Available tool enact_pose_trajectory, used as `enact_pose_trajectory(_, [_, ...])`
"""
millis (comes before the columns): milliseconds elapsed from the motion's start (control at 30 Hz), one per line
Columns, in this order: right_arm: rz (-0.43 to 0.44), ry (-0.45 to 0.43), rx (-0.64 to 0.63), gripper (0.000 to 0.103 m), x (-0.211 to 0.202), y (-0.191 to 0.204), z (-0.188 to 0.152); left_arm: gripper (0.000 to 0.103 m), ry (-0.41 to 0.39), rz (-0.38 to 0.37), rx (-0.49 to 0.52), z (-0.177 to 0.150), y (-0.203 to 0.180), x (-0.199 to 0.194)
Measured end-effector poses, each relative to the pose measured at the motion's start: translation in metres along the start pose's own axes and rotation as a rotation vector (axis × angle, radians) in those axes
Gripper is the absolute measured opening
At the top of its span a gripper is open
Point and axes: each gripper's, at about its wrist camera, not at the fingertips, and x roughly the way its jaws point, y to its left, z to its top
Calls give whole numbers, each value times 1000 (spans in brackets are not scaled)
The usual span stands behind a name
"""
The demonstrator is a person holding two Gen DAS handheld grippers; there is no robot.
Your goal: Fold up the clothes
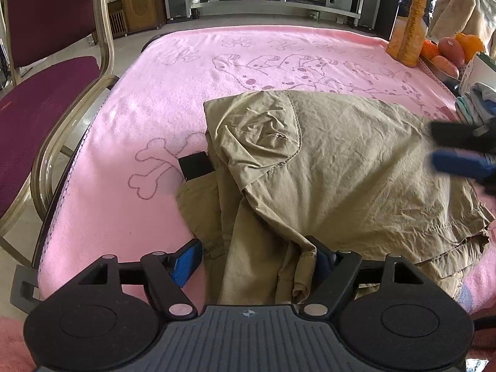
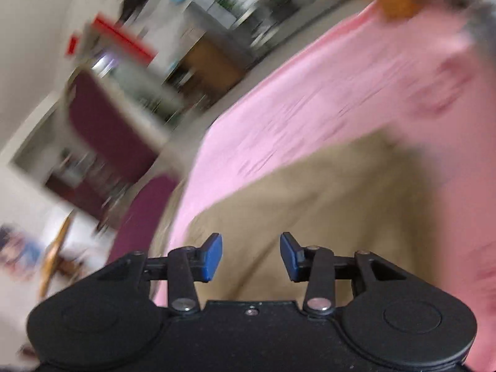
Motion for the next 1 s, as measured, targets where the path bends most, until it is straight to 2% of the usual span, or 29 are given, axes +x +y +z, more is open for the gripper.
enact_pose_trajectory(67, [14,71,-1,40,21,2,-6,77,-3,1,2,-1,0,0])
enact_pose_trajectory(100, [-11,109,5,40,28,2,-9,77,-5,3,5,-1,0,-1])
enact_pose_trajectory(133, [-44,143,10,35,34,1,-11,77,-6,6,8,-2,-1,-1])
enact_pose_trajectory(167, [-96,156,6,18,35,-1,-13,77,-8,11,17,-3,-3,-2])
enact_pose_trajectory(233, [-189,157,18,4,22,-7,-13,76,-16,24,42,-6,-8,-7])
enact_pose_trajectory(267, [-226,150,32,1,14,-11,-13,75,-22,30,60,-10,-11,-10])
enact_pose_trajectory(367, [-341,81,95,0,-21,-35,-11,75,-30,44,71,-18,-13,-19])
enact_pose_trajectory(467, [-378,40,152,0,-47,-54,-12,75,-17,31,16,-23,-5,-27])
enact_pose_trajectory(567, [-434,11,131,0,-64,-49,-19,71,-22,29,-61,-26,8,-38])
enact_pose_trajectory(600, [-470,-5,117,6,-67,-46,-18,67,-24,28,-87,-27,13,-41])
enact_pose_trajectory(633, [-507,-21,103,36,-70,-42,-18,64,-44,43,-104,-27,16,-48])
enact_pose_trajectory(667, [-535,-39,91,46,-73,-38,-17,56,-76,70,-116,-26,20,-56])
enact_pose_trajectory(700, [-532,-66,85,46,-77,-35,-13,51,-108,96,-128,-24,23,-64])
enact_pose_trajectory(800, [-480,-157,80,45,-89,-26,-1,45,-227,168,-138,-9,31,-85])
enact_pose_trajectory(900, [-397,-243,62,42,-95,-16,13,40,-285,134,-146,14,36,-93])
enact_pose_trajectory(967, [-319,-282,64,34,-93,-15,25,39,-293,90,-151,33,35,-89])
enact_pose_trajectory(1000, [-277,-288,74,27,-89,-15,31,39,-293,72,-153,42,33,-84])
